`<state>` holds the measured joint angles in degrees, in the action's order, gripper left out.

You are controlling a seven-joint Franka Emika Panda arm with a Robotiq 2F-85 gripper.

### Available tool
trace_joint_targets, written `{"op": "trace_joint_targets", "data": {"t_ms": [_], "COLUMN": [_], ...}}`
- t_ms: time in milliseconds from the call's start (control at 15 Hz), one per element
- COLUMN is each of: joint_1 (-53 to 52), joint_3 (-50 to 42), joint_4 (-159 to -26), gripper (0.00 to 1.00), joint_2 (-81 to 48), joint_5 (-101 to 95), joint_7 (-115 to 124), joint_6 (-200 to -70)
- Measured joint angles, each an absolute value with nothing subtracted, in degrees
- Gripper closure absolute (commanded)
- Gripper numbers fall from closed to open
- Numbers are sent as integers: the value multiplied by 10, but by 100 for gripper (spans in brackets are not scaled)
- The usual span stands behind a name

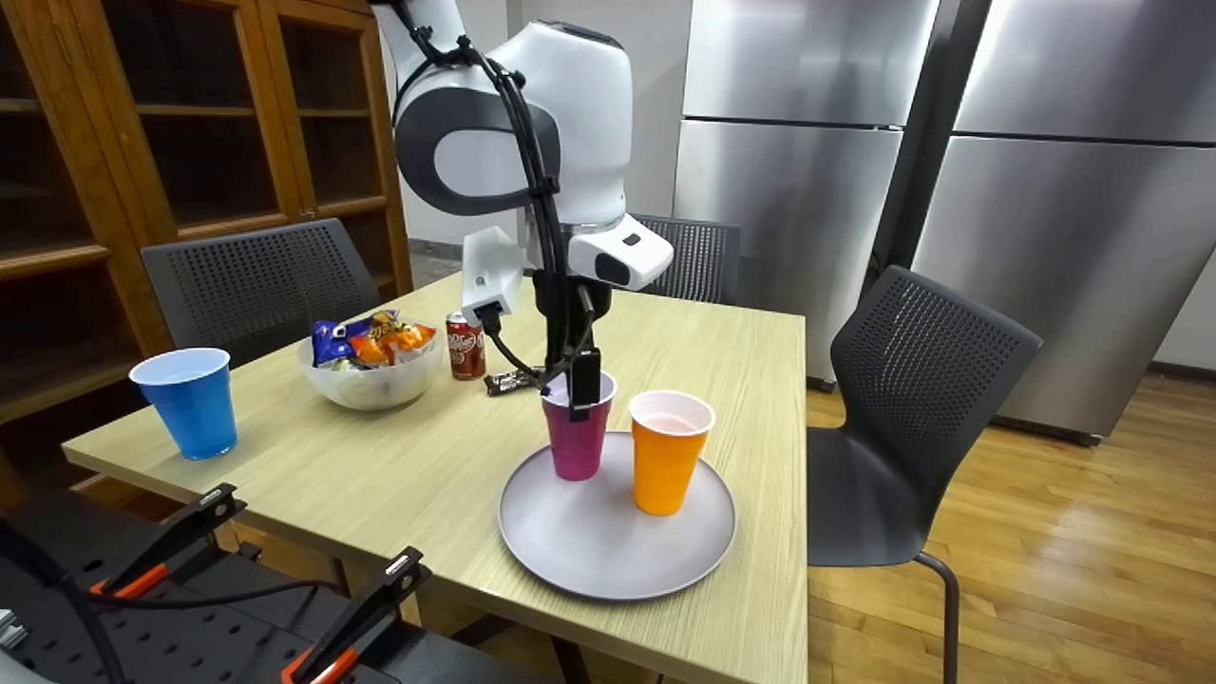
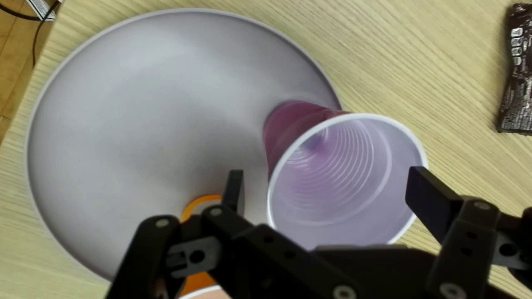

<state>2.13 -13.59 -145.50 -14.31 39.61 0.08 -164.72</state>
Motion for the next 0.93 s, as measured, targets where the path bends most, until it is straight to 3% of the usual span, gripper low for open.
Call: {"op": "trace_joint_targets", "data": {"t_ms": [933], "joint_1": [-68], "joint_3": [-95], "joint_4": [-1558], "gripper": [0], "joint_2": [-20], "joint_5": [318], "joint_7": [58], "joint_6": [-1663]}}
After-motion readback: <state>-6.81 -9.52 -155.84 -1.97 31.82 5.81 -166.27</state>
